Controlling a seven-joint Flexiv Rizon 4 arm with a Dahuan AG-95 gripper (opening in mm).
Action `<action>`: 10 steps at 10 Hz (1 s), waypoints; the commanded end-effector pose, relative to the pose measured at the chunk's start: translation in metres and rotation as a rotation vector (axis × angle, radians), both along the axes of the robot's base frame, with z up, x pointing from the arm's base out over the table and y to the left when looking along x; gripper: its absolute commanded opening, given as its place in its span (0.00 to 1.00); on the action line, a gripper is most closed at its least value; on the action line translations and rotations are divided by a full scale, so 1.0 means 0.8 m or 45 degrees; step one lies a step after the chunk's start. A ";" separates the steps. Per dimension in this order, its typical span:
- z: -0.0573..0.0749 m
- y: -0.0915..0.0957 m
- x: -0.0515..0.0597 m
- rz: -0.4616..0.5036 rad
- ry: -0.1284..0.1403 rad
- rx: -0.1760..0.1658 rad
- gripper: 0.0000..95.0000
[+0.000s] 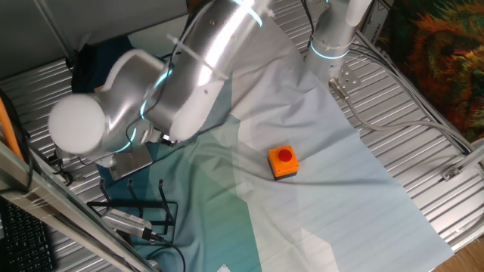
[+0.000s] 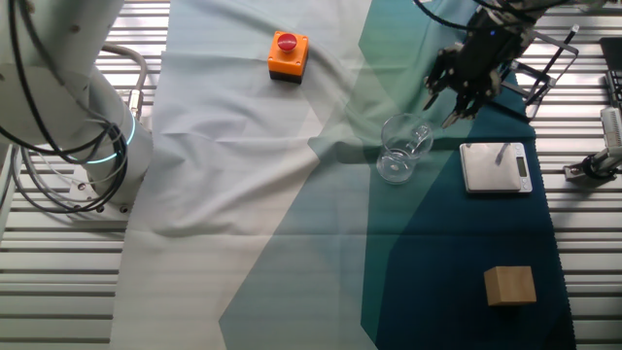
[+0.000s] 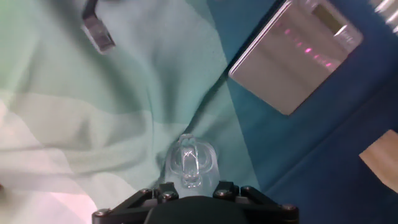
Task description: Take the cup off the cup rack
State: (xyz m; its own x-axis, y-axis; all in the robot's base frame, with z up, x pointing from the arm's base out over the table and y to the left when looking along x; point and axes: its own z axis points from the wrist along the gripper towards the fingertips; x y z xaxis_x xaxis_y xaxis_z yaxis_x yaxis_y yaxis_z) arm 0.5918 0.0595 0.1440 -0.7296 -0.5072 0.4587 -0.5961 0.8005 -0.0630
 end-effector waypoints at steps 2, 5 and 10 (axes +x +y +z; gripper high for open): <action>0.038 0.022 0.009 -0.052 -0.168 0.059 0.40; 0.084 0.034 -0.023 -0.119 -0.367 0.130 0.40; 0.130 0.032 -0.110 -0.299 -0.615 0.290 0.40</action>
